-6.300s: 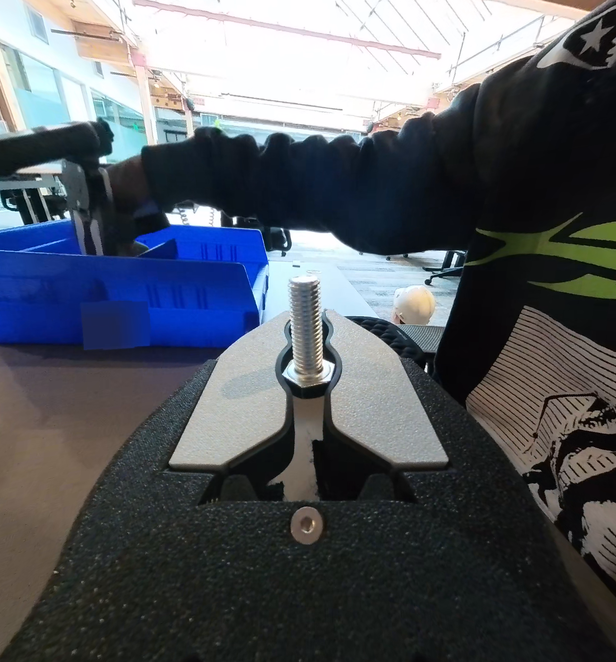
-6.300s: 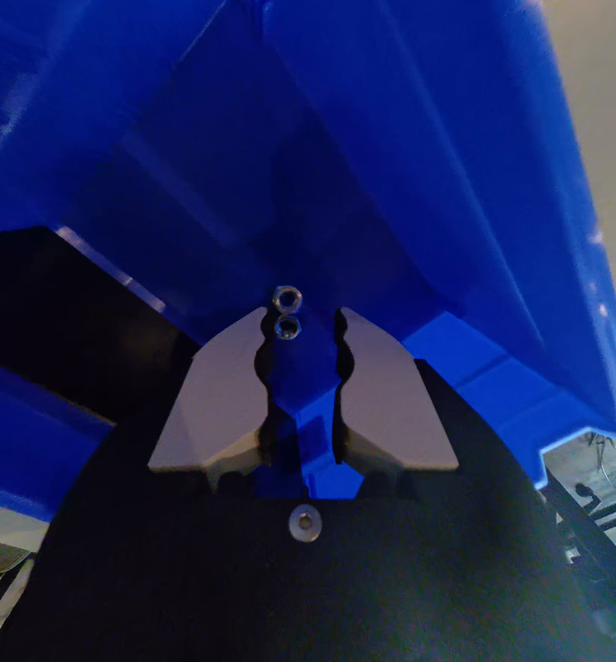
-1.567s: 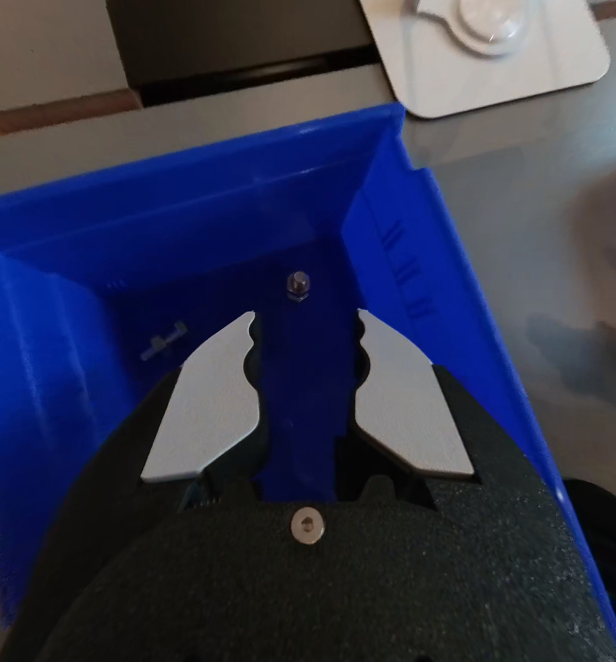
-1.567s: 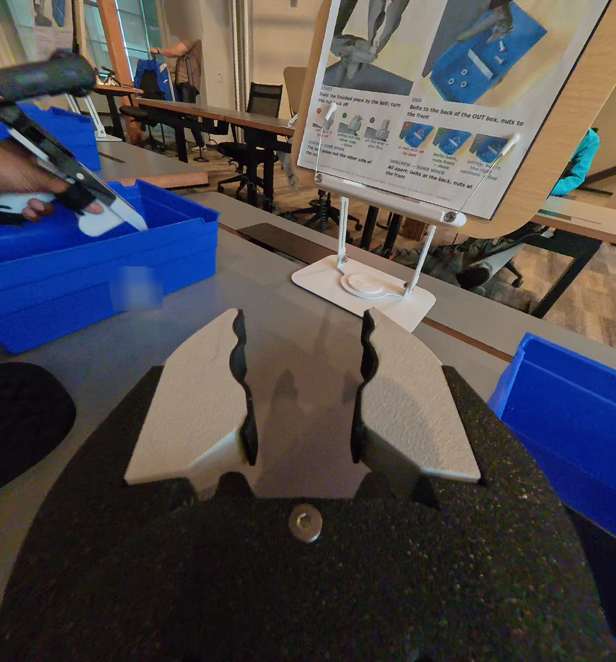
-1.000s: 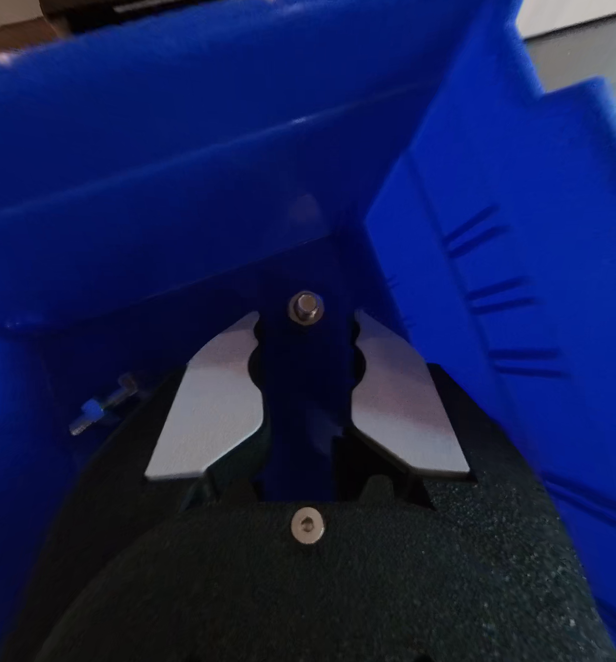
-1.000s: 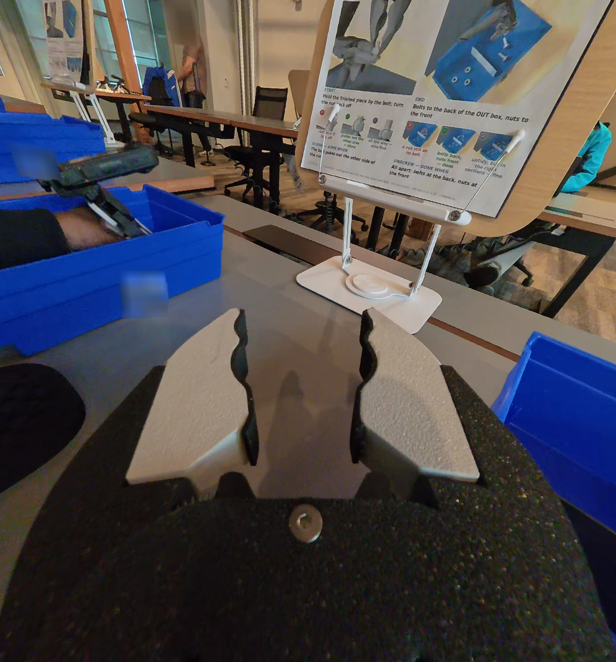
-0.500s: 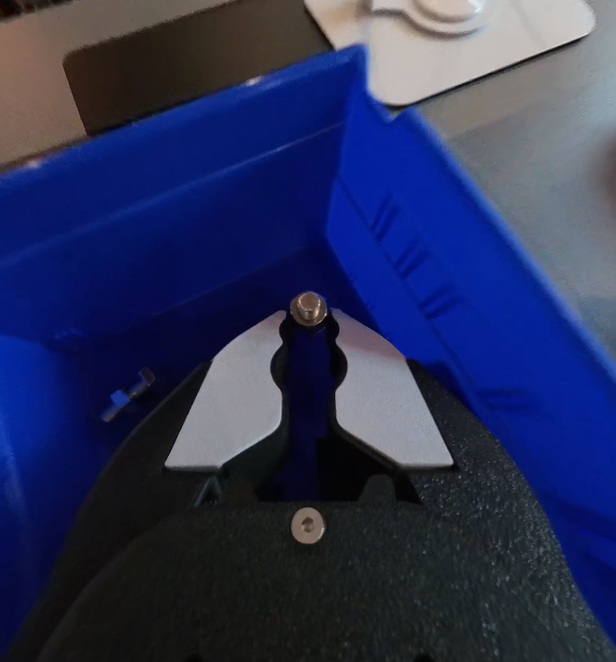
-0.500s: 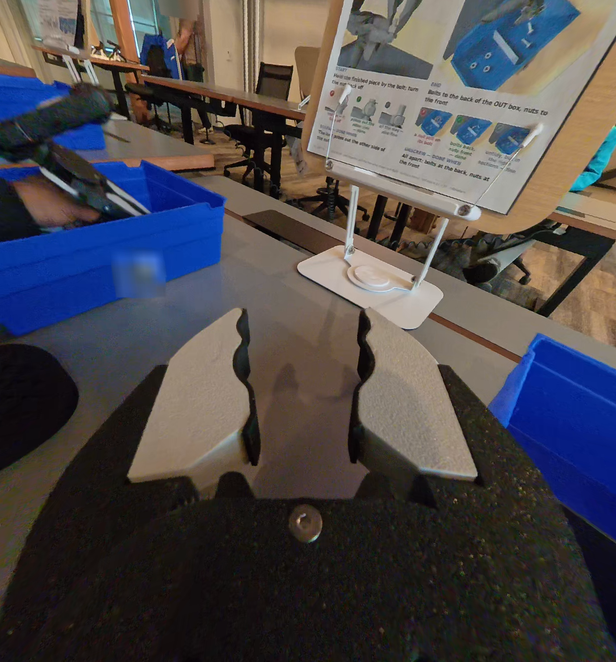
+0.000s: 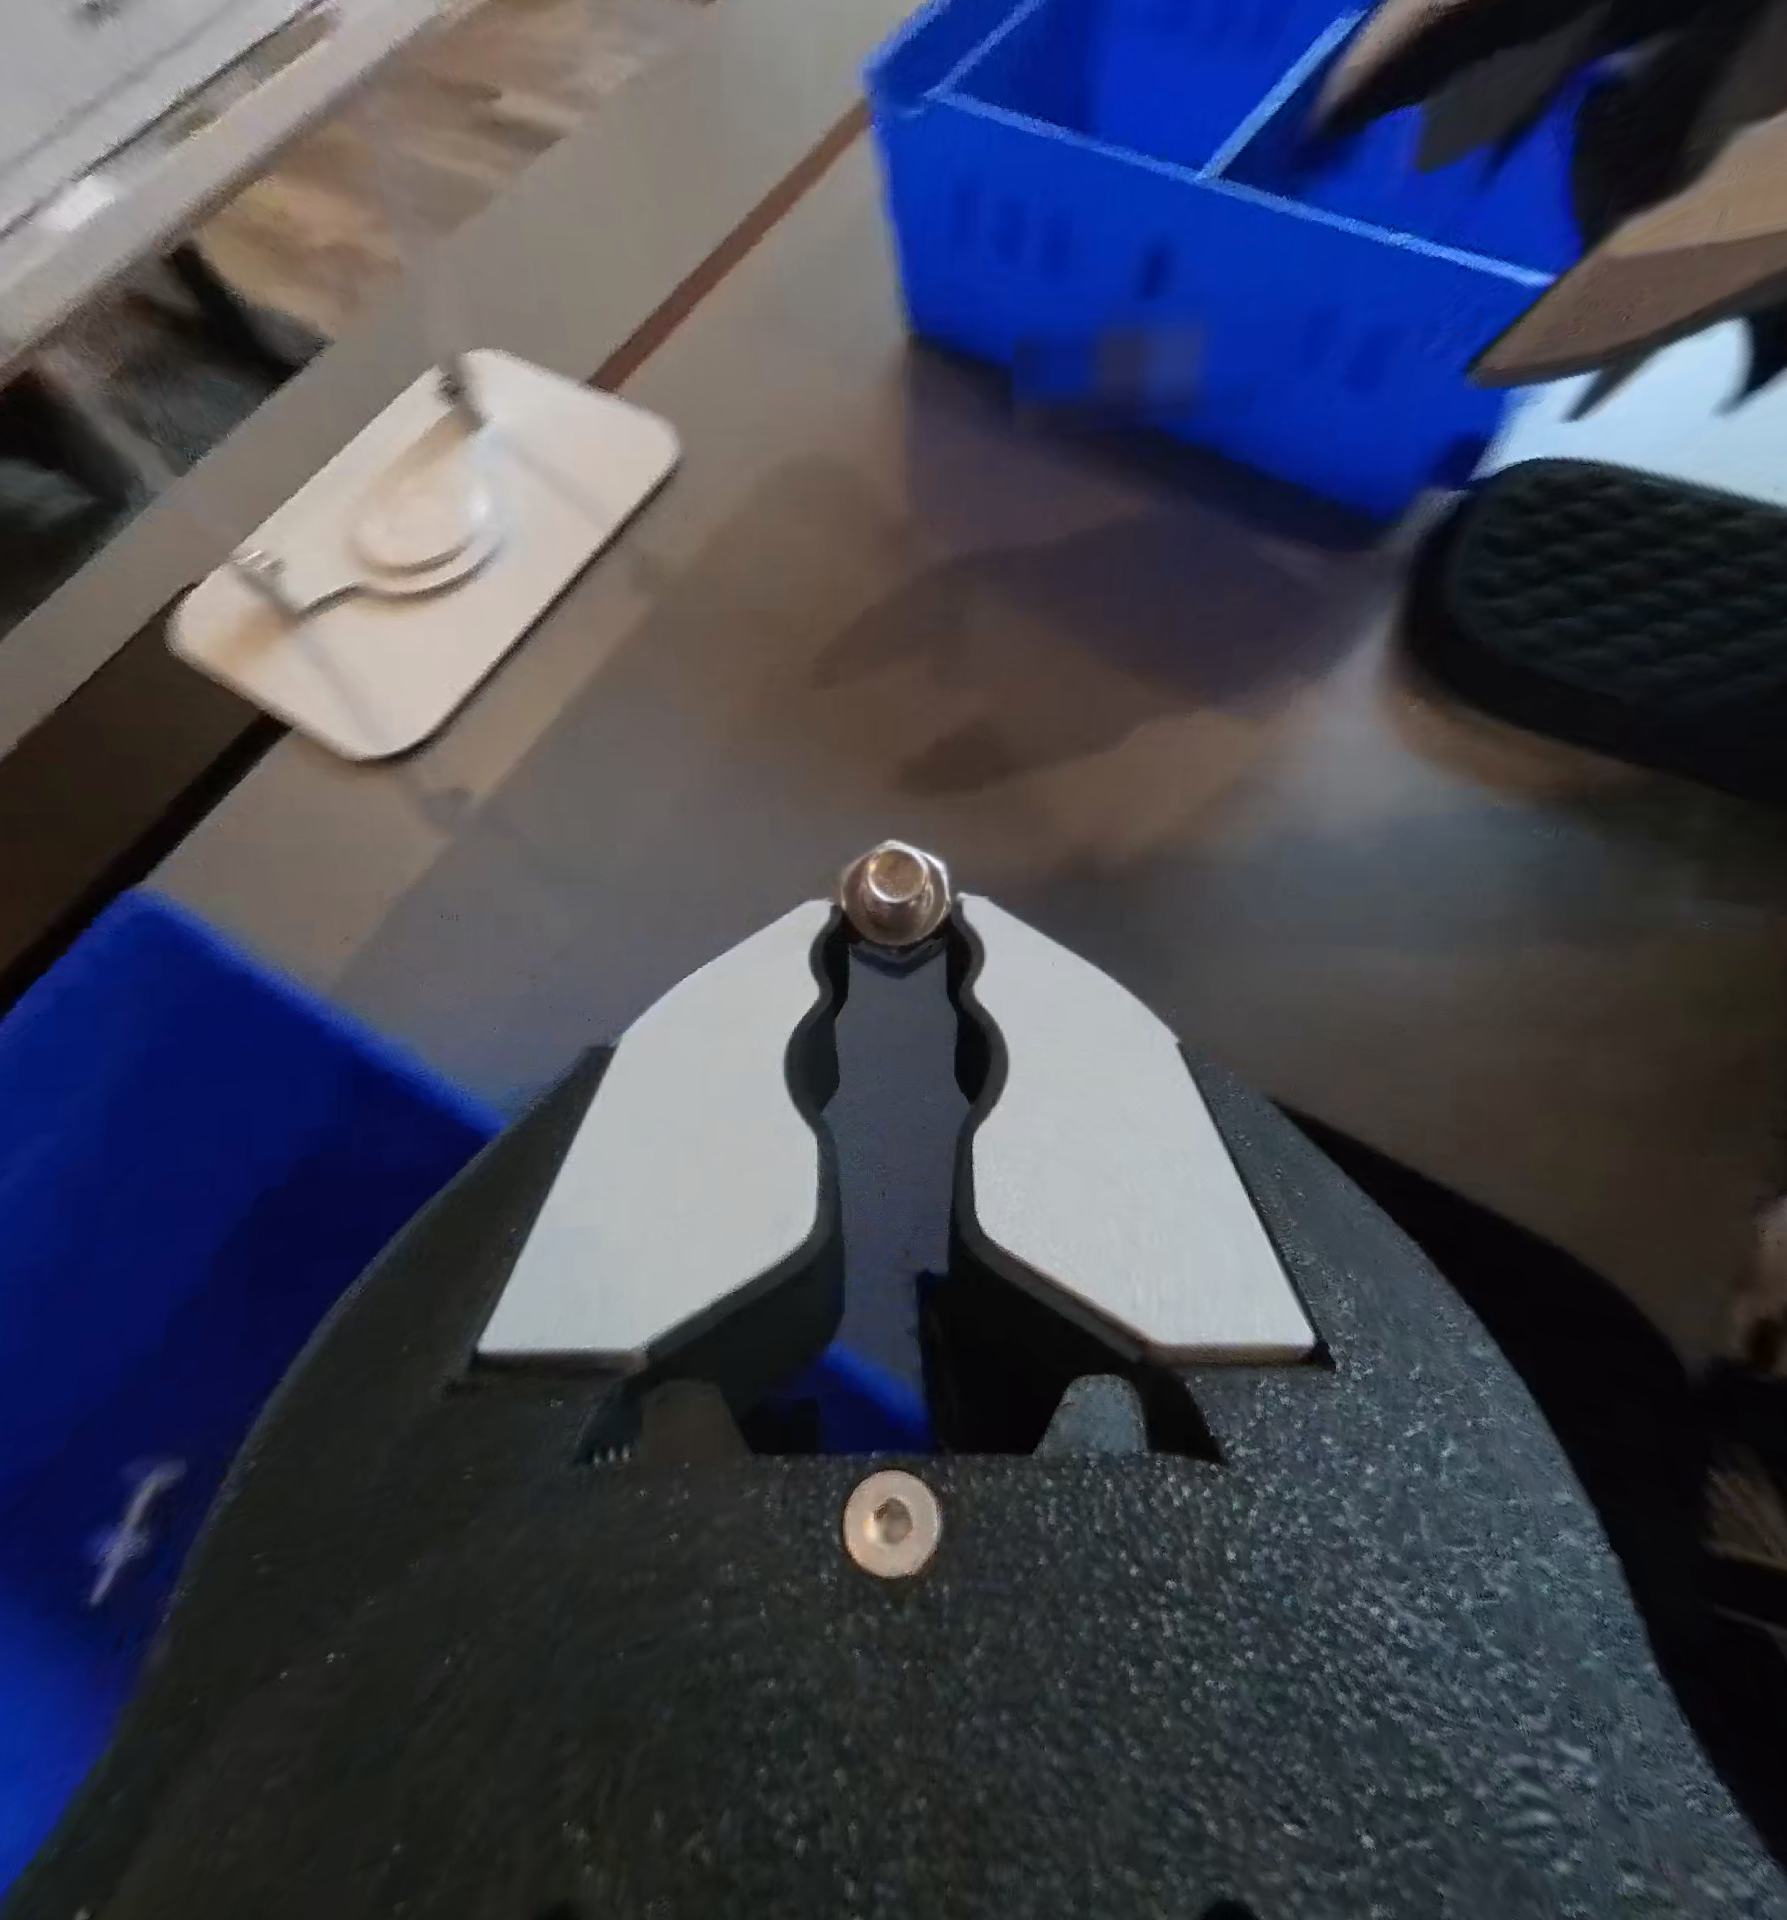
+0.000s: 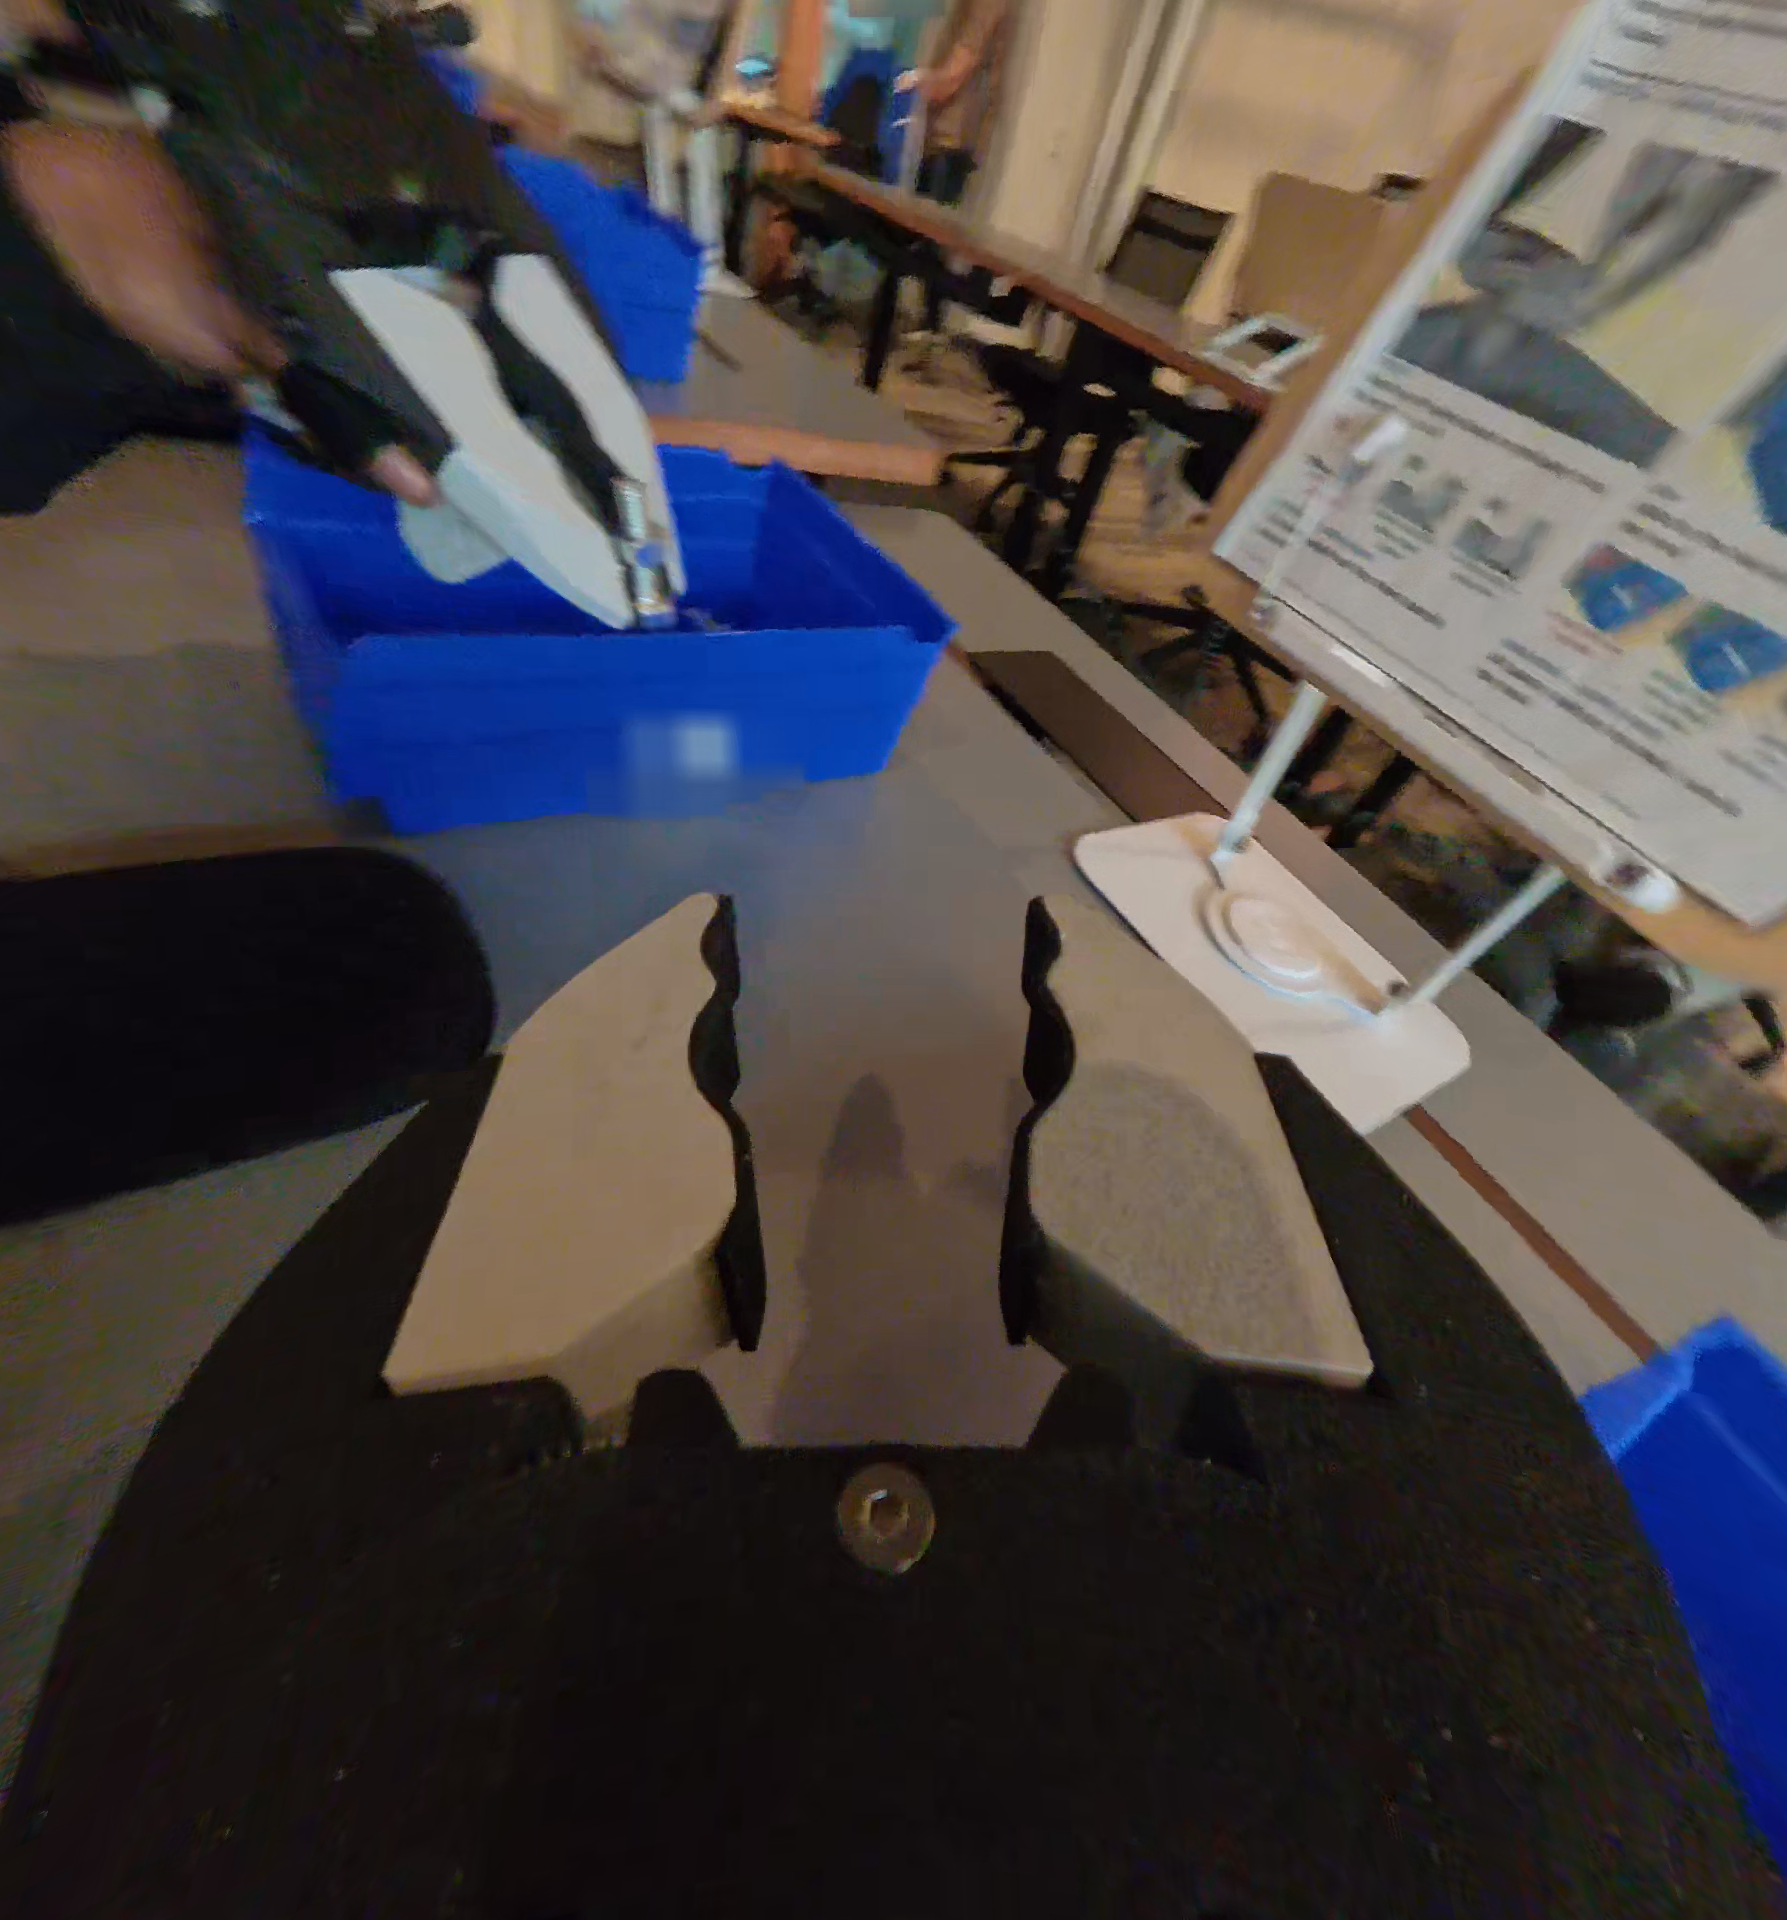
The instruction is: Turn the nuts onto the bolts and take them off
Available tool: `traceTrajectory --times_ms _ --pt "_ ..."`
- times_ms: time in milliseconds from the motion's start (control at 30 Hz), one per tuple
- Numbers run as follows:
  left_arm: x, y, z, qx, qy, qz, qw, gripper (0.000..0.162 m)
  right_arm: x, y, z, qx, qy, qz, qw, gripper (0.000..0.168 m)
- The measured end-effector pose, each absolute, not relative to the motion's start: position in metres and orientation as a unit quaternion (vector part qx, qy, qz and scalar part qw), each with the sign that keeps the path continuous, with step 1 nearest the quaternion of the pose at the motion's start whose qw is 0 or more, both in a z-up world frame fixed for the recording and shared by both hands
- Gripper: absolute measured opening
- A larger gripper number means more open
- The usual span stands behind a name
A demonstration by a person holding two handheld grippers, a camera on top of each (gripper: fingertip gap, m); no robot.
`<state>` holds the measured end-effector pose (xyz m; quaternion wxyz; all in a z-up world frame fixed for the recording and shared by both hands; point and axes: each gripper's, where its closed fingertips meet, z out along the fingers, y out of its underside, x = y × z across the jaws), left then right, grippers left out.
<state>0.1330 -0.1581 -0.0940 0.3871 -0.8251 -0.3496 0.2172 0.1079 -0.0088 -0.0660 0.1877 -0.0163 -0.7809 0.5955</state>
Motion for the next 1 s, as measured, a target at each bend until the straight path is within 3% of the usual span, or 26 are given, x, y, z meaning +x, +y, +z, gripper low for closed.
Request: traceTrajectory --times_ms 233,433,667,1000 --pt "0.185 -0.063 -0.111 -0.861 -0.235 0.084 0.444 0.018 0.171 -0.007 -0.054 0.270 -0.818 0.485 0.147 0.040" --pt "0.219 -0.016 -0.129 -0.887 -0.154 -0.003 0.435 0.018 0.210 0.005 -0.070 0.480 -0.810 0.328 0.079 0.033" --pt "0.228 0.005 -0.133 -0.893 -0.121 -0.031 0.432 0.018 0.231 0.002 -0.081 0.591 -0.777 0.213 0.038 0.024" --pt "0.235 0.017 -0.129 -0.901 -0.085 -0.044 0.422 0.018 0.235 0.004 -0.099 0.623 -0.771 0.131 0.001 0.017"
